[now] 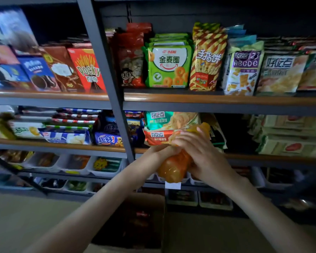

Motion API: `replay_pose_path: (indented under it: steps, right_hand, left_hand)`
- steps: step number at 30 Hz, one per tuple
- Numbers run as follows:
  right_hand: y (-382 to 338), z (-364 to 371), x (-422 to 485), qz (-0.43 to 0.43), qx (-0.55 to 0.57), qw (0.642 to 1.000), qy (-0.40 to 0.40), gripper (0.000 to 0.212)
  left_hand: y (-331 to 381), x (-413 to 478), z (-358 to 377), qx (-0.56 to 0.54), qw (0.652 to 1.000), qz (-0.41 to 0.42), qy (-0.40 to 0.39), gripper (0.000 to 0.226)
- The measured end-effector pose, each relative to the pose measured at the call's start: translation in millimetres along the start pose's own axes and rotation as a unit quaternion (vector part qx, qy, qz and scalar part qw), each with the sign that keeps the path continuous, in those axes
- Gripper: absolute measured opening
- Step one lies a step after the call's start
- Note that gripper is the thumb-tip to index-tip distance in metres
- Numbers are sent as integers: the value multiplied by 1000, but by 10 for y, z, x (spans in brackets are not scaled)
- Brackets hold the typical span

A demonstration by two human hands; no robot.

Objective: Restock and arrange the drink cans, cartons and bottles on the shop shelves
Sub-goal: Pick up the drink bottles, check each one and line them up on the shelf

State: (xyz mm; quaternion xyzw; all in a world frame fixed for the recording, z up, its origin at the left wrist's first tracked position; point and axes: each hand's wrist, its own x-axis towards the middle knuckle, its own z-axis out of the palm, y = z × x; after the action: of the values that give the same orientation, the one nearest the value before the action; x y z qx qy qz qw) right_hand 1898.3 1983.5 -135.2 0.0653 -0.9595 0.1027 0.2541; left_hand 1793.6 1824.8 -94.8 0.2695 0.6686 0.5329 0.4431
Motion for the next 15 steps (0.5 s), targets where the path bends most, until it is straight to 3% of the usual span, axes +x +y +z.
replay_pose_path:
  steps: [2,4,5,9,12,15]
  right_hand:
    - [-18,9,52,66,121,990,33,64]
    - [-54,-30,115,199,268,941,55,66]
    - [-72,-66,148,264,321,908,55,69]
    - [-28,-102,156,345,438,829,45,66]
    - [-4,-123,137,340,525,778,52,50]
    - [13,-176,145,340,583,736,59,41]
  left_hand:
    - [61,-75,-58,3,999,44,14,36]
    - [96,-156,-52,50,992,108,35,20]
    - [94,-180,-28,94,984,145,46,23]
    - [-143,-16,-4,298,916,254,87,76]
    - [-251,108,75,314,924,218,27,104]
    - [-304,211,186,291,937,193,17,115]
